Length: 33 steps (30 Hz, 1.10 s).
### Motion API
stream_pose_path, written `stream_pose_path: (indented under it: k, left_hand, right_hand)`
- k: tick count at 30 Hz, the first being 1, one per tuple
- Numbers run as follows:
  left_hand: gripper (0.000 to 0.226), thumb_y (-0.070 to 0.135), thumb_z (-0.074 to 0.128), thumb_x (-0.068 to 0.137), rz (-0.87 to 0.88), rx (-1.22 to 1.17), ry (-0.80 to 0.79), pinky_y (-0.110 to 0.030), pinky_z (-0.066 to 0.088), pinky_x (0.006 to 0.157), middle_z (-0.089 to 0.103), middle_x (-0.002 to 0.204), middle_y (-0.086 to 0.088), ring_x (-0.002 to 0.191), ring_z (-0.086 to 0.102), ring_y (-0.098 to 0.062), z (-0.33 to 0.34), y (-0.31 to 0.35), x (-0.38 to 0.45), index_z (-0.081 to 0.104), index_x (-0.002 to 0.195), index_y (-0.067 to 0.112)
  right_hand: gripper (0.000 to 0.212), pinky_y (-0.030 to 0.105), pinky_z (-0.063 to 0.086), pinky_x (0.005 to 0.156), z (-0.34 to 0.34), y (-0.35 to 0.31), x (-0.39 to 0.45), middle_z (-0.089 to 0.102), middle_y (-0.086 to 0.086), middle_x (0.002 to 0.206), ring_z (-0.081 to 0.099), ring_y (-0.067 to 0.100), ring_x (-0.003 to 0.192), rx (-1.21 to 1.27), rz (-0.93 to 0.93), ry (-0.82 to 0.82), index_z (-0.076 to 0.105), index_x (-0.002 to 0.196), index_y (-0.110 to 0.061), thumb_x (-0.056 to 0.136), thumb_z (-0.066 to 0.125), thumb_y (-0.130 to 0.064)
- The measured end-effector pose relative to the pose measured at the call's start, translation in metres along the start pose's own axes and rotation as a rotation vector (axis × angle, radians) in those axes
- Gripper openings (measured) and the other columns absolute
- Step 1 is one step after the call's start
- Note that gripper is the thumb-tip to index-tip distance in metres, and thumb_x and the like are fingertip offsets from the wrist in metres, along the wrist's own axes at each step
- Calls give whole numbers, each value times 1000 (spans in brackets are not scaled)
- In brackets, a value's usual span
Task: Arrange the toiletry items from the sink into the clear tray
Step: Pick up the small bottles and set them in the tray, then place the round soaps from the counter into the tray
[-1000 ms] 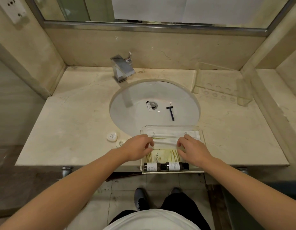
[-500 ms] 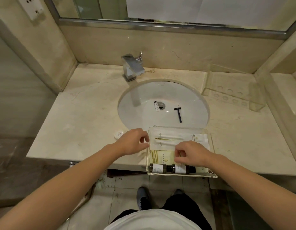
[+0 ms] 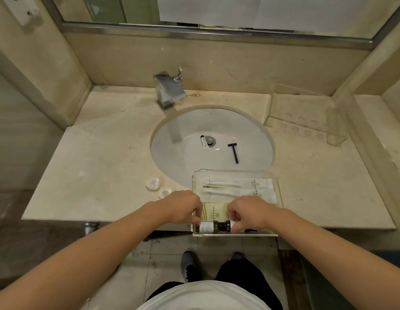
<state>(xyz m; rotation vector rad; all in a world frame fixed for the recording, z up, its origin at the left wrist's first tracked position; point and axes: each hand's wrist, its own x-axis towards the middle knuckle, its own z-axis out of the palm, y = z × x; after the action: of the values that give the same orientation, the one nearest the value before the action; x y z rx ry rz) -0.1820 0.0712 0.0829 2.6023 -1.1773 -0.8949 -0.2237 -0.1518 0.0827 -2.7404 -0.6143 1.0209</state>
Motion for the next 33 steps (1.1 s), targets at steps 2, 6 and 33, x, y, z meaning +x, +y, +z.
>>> stream_pose_path:
  k: [2,6,33]
  left_hand:
    - [24,40,63,87,0,-1,-2,-32,46,75,66,102,3,95,58,-17,1,-2,1,70,98,20]
    - [25,41,63,87,-3,-16,-16,-32,47,74,67,99,3,89,56,-15,2,-4,2,71,97,20]
    - [16,21,56,91,-442,-248,490,-29,48,71,62,92,2,78,58,-15,-11,-67,-28,66,101,15]
  right_hand:
    - [26,30,47,70,1,-1,0,57,-10,84,54,13,77,-6,-5,15,59,91,-22,78,72,-41]
    - [27,26,41,62,1,0,-1,54,-12,80,52,12,75,28,-7,23,57,86,-24,76,72,-44]
    - [20,26,45,60,-15,7,12,62,-6,71,57,13,67,122,182,320,58,75,-22,92,52,-31]
